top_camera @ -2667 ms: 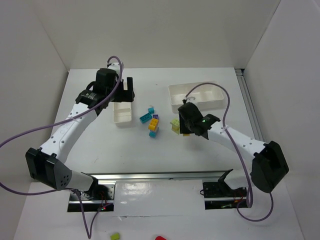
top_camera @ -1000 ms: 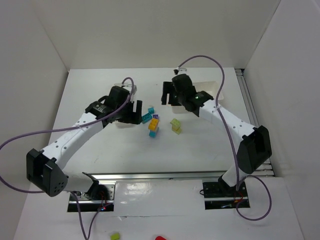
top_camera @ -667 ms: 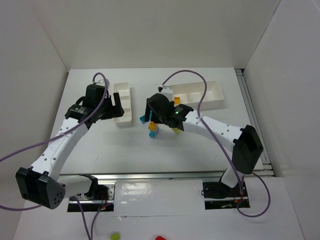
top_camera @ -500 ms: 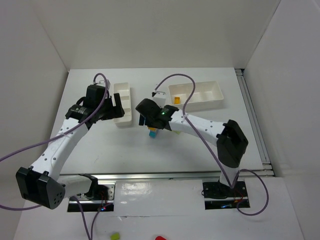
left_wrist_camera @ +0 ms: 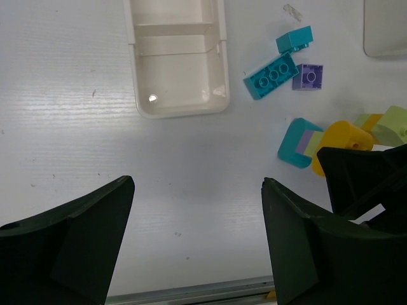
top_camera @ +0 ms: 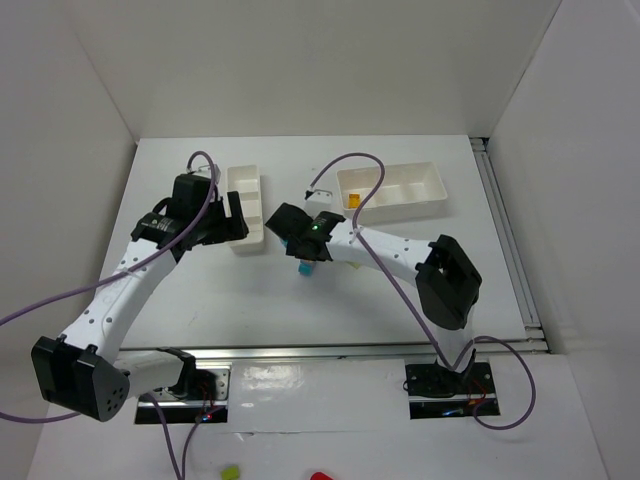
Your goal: Sort the legos into containers by color
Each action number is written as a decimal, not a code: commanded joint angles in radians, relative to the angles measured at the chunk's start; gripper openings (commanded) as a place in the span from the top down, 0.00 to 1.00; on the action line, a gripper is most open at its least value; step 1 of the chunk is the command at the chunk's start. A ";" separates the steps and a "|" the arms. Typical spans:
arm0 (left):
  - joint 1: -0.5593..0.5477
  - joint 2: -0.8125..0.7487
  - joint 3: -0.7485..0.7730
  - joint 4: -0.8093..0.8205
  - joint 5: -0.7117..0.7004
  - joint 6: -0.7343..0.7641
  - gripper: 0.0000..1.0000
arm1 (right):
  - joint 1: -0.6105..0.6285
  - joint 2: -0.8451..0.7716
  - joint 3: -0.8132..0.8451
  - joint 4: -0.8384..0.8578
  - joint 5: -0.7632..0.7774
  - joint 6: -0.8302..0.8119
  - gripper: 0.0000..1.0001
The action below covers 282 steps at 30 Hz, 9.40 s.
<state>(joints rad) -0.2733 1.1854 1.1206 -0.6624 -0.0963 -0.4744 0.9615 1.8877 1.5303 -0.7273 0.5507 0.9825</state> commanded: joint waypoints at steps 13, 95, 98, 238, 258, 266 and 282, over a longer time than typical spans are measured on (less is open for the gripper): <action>0.019 0.003 0.028 0.072 0.277 0.089 0.06 | -0.047 -0.226 -0.074 0.159 -0.055 -0.240 0.78; 0.032 0.256 -0.012 0.500 1.190 -0.023 1.00 | -0.667 -0.364 -0.266 0.502 -0.659 -0.485 0.77; 0.032 0.267 0.019 0.452 1.144 -0.013 1.00 | -0.658 -0.229 -0.176 0.453 -0.565 -0.499 0.77; 0.138 0.642 0.260 1.236 1.090 -0.762 1.00 | -0.500 0.079 -0.044 1.445 -1.557 0.097 0.23; 0.138 0.684 0.335 1.224 1.119 -0.751 1.00 | -0.500 0.018 -0.185 1.128 -1.630 -0.082 1.00; 0.138 0.724 0.374 1.201 1.138 -0.742 1.00 | -0.500 -0.025 -0.128 0.687 -1.692 -0.386 1.00; 0.166 0.804 0.479 1.130 1.205 -0.679 1.00 | -0.566 -0.085 -0.182 0.250 -1.627 -0.683 1.00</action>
<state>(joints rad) -0.2176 2.0022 1.4998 0.3931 1.2427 -1.1175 0.4156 1.8381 1.4296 -0.1108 -0.9901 0.4133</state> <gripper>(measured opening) 0.463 0.471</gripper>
